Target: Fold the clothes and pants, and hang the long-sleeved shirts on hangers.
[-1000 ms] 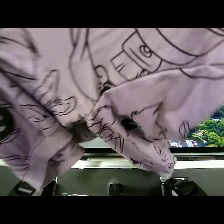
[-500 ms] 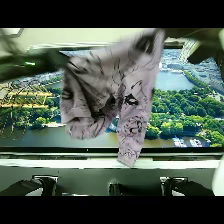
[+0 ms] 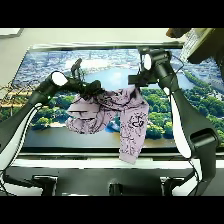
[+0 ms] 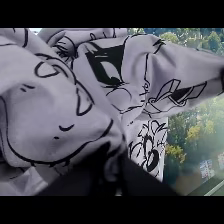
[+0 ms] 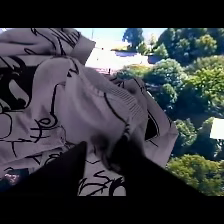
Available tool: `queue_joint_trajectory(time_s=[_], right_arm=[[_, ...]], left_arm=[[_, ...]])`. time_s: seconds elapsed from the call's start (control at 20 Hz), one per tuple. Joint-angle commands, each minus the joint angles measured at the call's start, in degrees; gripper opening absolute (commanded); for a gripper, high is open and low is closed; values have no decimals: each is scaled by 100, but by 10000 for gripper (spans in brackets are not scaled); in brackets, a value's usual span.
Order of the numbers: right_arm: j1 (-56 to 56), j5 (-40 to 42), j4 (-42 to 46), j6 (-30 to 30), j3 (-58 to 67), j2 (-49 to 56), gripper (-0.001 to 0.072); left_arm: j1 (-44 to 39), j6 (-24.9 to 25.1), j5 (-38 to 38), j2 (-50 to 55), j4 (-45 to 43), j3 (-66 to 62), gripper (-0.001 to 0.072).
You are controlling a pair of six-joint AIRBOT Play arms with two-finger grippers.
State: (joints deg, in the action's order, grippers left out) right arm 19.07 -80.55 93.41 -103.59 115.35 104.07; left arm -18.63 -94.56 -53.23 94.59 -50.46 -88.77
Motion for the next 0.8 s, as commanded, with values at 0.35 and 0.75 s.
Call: queue_joint_trajectory(time_s=[0.35,0.75], right_arm=[[-1233,-1119,-479,1296,-651,-1600,499],[-2743,234,-3344,1731,-5364,-2959,623]], left_arm=[[2378,-151,-1425,-1773,-417,382,631],[2979,-42,-1427,-3657,-468,3700,627]])
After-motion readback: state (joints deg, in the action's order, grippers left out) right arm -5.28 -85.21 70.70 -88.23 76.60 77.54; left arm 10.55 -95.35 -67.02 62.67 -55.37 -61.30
